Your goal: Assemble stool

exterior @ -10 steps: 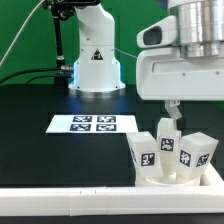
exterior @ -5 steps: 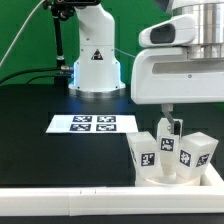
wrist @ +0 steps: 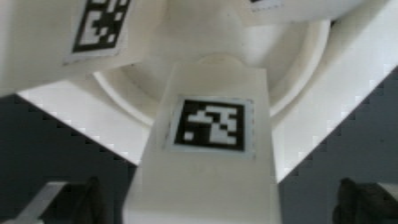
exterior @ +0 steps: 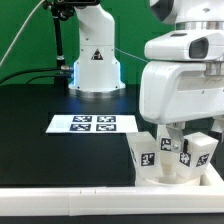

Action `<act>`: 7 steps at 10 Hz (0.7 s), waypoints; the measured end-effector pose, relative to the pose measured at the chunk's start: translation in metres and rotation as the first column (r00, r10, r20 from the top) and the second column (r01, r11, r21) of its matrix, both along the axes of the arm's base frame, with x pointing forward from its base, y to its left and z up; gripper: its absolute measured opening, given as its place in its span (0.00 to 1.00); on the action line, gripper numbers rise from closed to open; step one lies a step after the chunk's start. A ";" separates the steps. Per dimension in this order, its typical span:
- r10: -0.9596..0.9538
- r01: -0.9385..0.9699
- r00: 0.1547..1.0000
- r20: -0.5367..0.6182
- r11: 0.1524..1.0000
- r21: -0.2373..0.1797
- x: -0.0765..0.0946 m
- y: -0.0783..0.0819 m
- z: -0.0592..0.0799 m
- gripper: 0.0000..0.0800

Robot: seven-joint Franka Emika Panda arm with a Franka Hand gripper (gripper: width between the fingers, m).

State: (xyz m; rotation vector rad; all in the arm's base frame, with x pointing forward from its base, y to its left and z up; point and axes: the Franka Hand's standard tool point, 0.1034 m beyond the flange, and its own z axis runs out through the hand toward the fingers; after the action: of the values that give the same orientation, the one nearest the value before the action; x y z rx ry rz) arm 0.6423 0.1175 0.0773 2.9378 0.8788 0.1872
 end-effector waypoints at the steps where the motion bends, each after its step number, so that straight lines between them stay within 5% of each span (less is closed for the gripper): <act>1: -0.033 0.033 0.999 0.006 0.999 0.006 0.002 -0.004 0.002 0.81; 3: -0.065 0.065 0.998 0.005 0.998 0.006 0.002 -0.005 0.001 0.53; 4: -0.071 0.071 0.997 0.005 0.997 0.007 0.002 -0.005 0.001 0.53; 5: -0.187 0.187 0.982 0.007 0.982 0.026 0.002 -0.005 0.001 0.42; 7: -0.363 0.362 0.932 0.005 0.931 0.052 0.002 -0.005 0.001 0.42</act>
Offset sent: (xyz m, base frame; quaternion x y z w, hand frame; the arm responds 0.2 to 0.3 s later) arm 0.0000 0.0000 0.0000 0.0000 0.0000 0.0000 1.0000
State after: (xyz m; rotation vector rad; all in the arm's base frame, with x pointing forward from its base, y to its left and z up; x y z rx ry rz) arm 0.6439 0.1128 0.0782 3.0708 0.3183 0.2095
